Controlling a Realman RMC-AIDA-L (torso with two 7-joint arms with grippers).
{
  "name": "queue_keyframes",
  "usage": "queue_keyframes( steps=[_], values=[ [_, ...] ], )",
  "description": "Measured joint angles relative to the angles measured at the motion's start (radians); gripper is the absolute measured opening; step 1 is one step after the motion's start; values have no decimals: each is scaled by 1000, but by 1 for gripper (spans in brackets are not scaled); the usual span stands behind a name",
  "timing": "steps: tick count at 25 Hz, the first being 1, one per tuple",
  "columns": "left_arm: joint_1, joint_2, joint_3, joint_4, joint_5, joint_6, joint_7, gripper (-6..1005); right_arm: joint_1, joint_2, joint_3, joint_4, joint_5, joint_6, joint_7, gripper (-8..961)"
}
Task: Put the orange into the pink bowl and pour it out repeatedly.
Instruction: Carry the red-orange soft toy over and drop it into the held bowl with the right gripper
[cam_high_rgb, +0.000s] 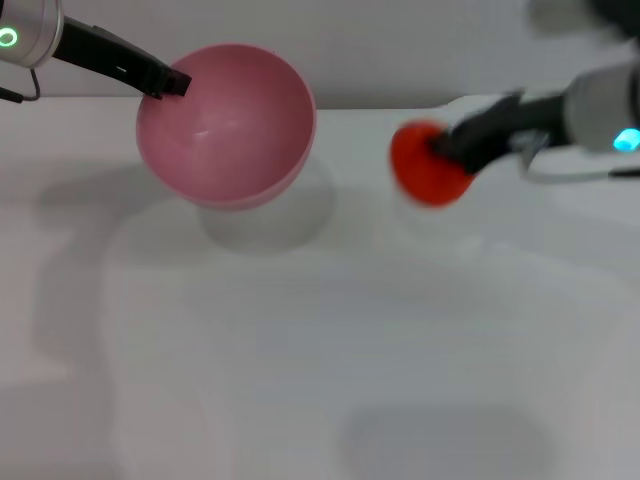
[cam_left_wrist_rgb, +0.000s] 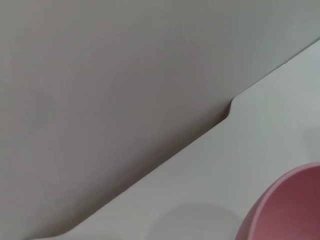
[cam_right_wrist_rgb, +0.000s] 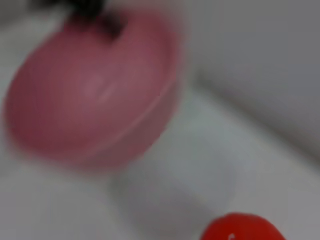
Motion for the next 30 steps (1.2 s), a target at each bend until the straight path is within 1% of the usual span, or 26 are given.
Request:
queue_keyframes(
  steps=[3,6,7,10,12,16,21,25,30],
  values=[
    [0,-3,5,0,0,4,3,45,-60,0,56,-140,17,44,26,60],
    [0,-9,24,0,1,4,3,46,-101,4,70,-251,57,101,24,67],
    [0,-9,24,0,1,4,3,46,-108,6,69,-278,73,117,21,69],
    [1,-26,48,0,1,0,4,46,-100,6,47,-333,130,134,-9,77],
    [1,-33,59,0,1,-1,5,46,-84,5,15,-348,190,145,-68,82],
    [-3,-47,74,0,0,-2,6,46,-46,2,-62,-334,257,176,-141,91],
    [-8,-58,93,3,-1,-3,7,46,2,0,-153,-241,261,204,-149,104],
    [-9,-56,95,5,-1,-4,7,46,12,1,-199,-179,261,210,-171,113],
    [-11,-53,95,6,-1,-4,7,46,9,0,-235,-164,253,204,-201,126]
  ],
)
